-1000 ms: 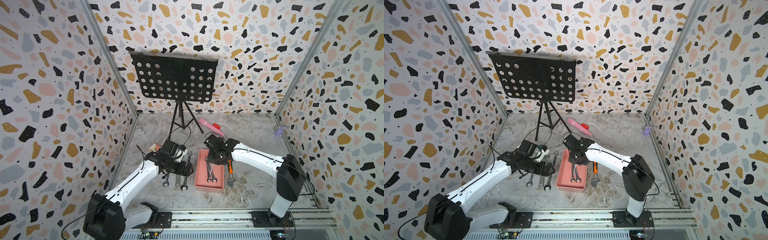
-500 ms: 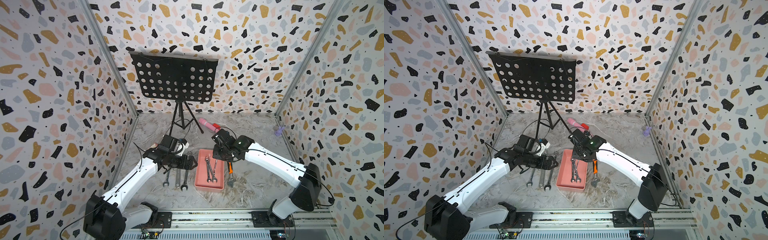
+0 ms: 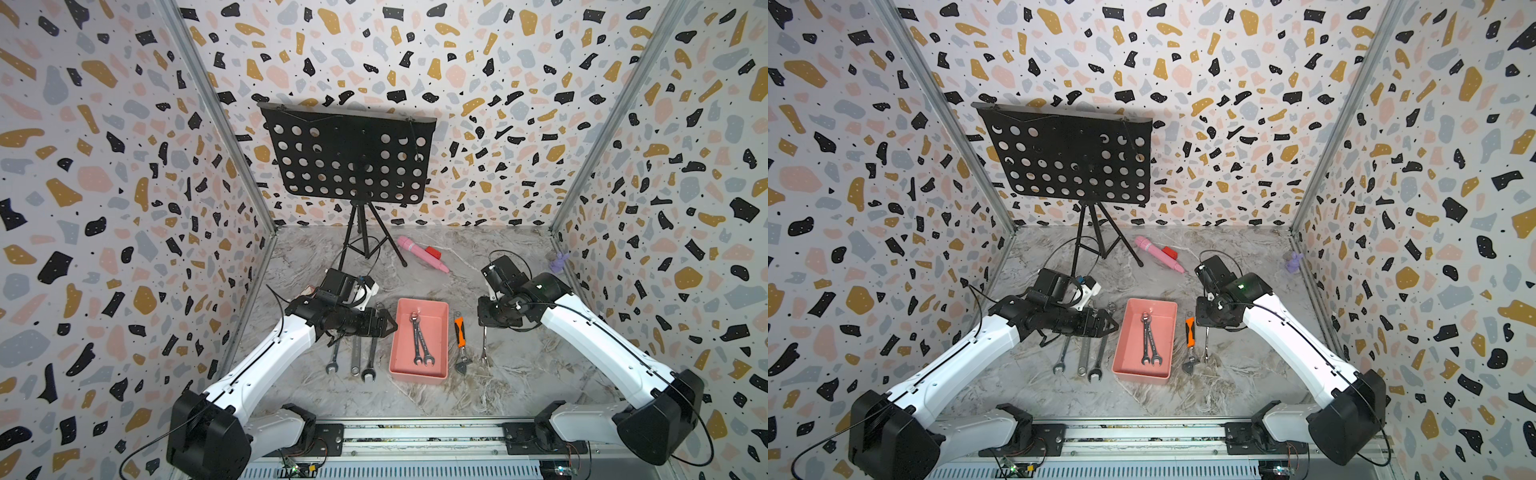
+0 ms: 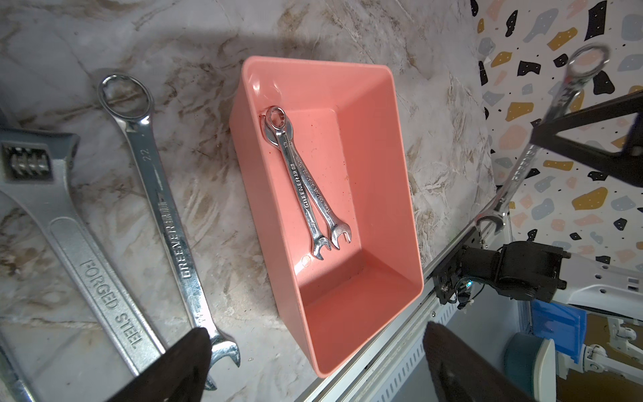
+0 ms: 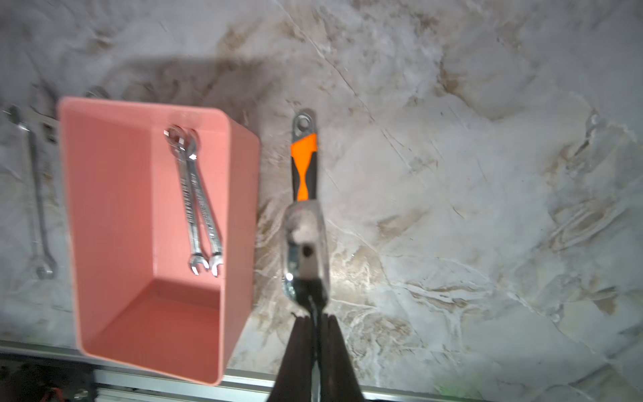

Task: Take out the wrench from the storage box
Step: Place the wrench at the center of the board.

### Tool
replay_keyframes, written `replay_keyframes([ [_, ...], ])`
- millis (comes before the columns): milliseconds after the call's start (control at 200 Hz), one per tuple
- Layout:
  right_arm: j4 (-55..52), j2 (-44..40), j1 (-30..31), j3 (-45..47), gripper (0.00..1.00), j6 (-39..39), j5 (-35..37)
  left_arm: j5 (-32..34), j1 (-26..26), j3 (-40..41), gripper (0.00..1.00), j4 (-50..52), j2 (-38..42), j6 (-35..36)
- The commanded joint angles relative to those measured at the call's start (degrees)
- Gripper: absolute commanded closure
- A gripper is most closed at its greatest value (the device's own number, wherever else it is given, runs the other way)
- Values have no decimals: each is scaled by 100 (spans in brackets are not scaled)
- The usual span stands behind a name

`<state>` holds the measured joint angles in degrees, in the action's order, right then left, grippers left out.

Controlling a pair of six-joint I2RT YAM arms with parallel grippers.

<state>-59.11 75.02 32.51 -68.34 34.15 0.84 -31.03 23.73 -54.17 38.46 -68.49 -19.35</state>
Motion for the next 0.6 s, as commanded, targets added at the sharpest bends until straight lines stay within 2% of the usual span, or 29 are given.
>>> replay_keyframes([
  [0, 257, 7, -201, 366, 100, -686, -202, -54, -25, -139, 1, -113, 9, -33],
  [160, 1231, 268, -539, 1035, 100, -787, -690, -32, -24, -77, 1, -112, -14, -33],
  [335, 1929, 849, -656, 1190, 100, -941, -1000, 30, -26, -42, 1, -105, -6, -20],
  [596, 2041, 1611, -965, 1099, 100, -1347, -1172, 86, -20, 38, 1, -72, 4, 2],
])
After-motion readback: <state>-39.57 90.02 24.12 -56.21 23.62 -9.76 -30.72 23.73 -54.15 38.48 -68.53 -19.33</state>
